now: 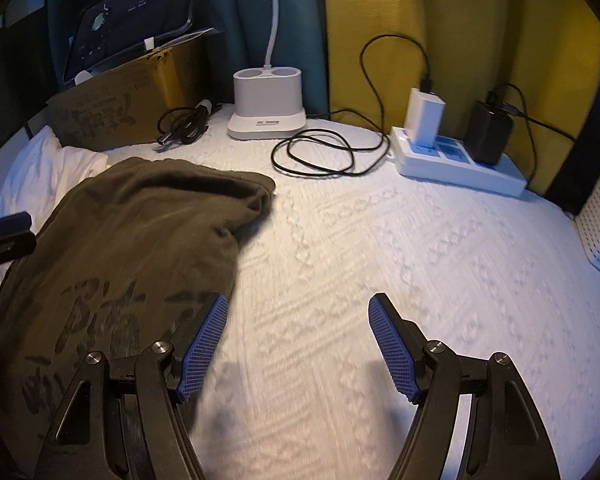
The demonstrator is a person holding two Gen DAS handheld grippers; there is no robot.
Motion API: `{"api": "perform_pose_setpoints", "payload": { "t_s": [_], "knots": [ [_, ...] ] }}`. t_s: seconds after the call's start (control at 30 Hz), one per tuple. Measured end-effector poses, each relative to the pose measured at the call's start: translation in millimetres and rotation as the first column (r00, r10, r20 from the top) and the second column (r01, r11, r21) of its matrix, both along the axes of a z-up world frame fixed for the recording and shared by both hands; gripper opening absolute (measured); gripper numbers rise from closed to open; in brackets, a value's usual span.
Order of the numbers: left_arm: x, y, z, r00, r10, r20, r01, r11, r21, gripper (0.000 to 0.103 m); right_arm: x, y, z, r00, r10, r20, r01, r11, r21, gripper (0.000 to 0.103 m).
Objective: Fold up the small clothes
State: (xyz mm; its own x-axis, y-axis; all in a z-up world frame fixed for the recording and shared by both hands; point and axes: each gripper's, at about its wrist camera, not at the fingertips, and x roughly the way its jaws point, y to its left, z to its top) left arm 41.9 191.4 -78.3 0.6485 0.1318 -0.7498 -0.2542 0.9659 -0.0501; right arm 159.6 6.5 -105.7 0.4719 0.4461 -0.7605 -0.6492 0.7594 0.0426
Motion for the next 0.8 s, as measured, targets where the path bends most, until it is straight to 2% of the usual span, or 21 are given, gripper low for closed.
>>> {"api": "perform_pose_setpoints", "payload": {
  "t_s": [0.27, 0.3, 0.4, 0.6, 0.7, 0.8],
  "knots": [
    [-12, -28, -8, 1.000, -0.026, -0.010, 0.026, 0.999, -0.035, 0.043, -20, -33, 4, 0.999, -0.034, 0.001, 0.034, 0.999, 0.006, 0.075],
    [-13, -31, -8, 1.000, -0.028, -0.010, 0.028, 0.999, -0.037, 0.045, -22, -37, 4, 0.999, -0.037, 0.001, 0.037, 0.999, 0.008, 0.075],
    [-20, -39, -9, 1.000, -0.024, 0.003, 0.024, 0.998, -0.053, 0.063, -30, -49, 3, 0.999, -0.045, 0.002, 0.045, 0.999, 0.006, 0.075],
    [-32, -61, -25, 0.998, -0.054, -0.045, 0.052, 0.997, -0.061, 0.064, -51, -68, -3, 0.999, -0.045, -0.005, 0.045, 0.999, 0.000, 0.075],
    [-40, -64, -39, 0.995, -0.038, -0.090, 0.035, 0.999, -0.031, 0.064, -60, -77, -8, 0.999, -0.050, -0.009, 0.050, 0.999, -0.006, 0.075],
    [-48, -63, -40, 0.996, -0.028, -0.090, 0.028, 1.000, -0.008, 0.064, -67, -86, -13, 0.998, -0.062, -0.017, 0.062, 0.998, -0.009, 0.075]
  ]
}}
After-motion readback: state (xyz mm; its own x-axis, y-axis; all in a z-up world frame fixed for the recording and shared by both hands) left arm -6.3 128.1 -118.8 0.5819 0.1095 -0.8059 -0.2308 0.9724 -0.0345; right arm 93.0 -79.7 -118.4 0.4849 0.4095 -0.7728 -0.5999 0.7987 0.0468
